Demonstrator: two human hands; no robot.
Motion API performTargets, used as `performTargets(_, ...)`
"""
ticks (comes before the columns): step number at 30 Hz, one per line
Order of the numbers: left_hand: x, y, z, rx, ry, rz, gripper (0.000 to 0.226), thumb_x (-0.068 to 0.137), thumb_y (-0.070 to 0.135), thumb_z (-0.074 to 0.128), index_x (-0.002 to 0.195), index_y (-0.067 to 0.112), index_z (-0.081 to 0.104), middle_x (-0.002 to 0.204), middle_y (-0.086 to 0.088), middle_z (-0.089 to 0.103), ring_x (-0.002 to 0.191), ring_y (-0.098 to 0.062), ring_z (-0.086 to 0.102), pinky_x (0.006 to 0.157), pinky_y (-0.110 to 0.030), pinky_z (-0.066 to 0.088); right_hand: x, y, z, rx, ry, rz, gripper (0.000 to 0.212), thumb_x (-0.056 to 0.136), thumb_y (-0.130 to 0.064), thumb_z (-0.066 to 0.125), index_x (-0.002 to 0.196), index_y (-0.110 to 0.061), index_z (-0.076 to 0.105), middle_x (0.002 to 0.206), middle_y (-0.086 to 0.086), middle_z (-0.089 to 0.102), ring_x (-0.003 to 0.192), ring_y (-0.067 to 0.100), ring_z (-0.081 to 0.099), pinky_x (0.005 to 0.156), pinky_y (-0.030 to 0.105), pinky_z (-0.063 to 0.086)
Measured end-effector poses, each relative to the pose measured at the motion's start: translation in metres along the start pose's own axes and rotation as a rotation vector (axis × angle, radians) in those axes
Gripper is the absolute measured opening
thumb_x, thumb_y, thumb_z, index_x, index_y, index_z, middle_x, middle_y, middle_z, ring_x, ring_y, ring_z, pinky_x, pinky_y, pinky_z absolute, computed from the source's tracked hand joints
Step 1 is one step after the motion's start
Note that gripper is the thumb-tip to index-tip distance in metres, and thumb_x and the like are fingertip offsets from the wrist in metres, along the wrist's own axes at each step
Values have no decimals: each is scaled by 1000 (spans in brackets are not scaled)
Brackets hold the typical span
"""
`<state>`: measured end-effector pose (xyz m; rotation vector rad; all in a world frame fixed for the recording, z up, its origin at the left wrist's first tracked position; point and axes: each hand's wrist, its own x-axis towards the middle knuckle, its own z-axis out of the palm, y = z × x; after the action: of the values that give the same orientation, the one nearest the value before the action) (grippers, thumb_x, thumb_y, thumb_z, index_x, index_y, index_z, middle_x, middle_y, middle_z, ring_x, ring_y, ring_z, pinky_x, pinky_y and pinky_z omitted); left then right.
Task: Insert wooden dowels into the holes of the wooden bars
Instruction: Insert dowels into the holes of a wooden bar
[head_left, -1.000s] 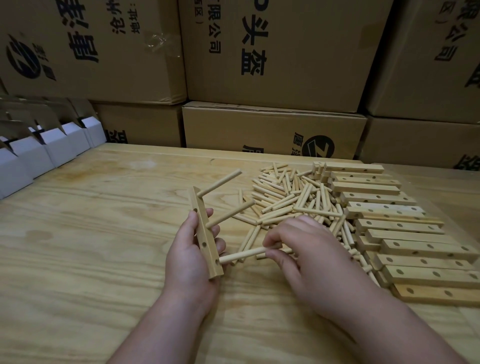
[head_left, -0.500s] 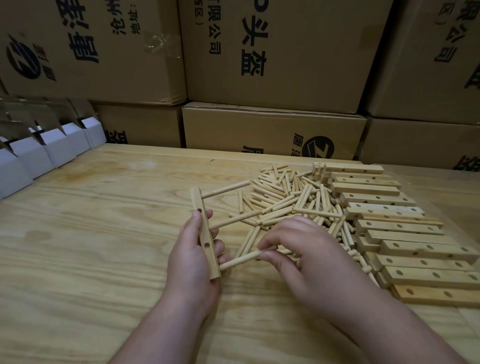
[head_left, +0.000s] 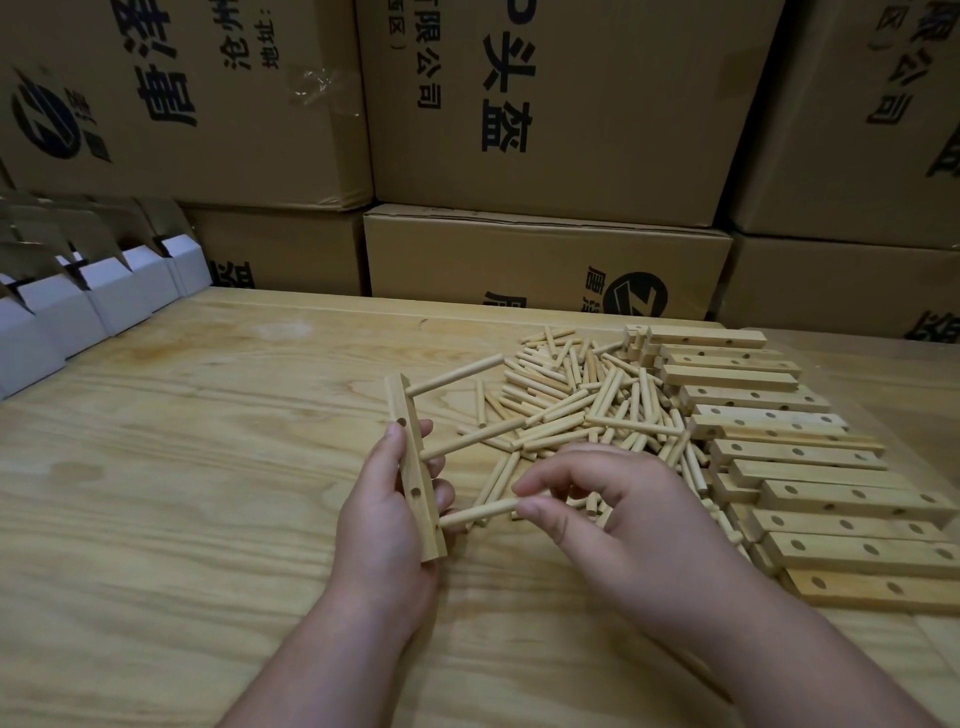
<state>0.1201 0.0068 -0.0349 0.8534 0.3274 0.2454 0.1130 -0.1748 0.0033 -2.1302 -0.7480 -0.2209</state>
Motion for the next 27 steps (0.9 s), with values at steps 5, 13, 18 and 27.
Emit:
performTargets(5, 1, 0, -1, -19, 3, 1, 28, 100, 41, 52, 96, 22, 72, 67, 2, 52, 46, -11, 41, 41, -23, 34, -1, -2, 0, 54, 13, 4, 8, 86, -22, 77, 92, -28, 78, 90, -20, 70, 94, 0, 63, 78, 9, 45)
performTargets(13, 1, 0, -1, -66, -45, -31, 31, 102, 44, 49, 104, 20, 69, 68, 2, 51, 47, -12, 39, 41, -24, 34, 1, 4, 2, 39, 7, 93, 9, 86, -29, 76, 93, -34, 77, 91, -20, 70, 92, 1, 63, 78, 14, 48)
performTargets(18, -1, -4, 2, -60, -64, -44, 34, 102, 43, 49, 100, 19, 72, 67, 0, 52, 46, -11, 42, 39, -24, 36, 1, 5, 6, -124, -96, 26, 13, 88, -38, 72, 99, -34, 76, 93, -25, 65, 93, -2, 61, 79, 15, 47)
performTargets(27, -5, -5, 5, -50, -53, -21, 33, 103, 41, 48, 99, 18, 70, 65, 0, 51, 45, -12, 40, 34, -23, 33, -2, -3, 24, -217, -139, -39, 15, 96, -32, 56, 105, -33, 68, 94, -20, 56, 94, 0, 53, 80, 17, 43)
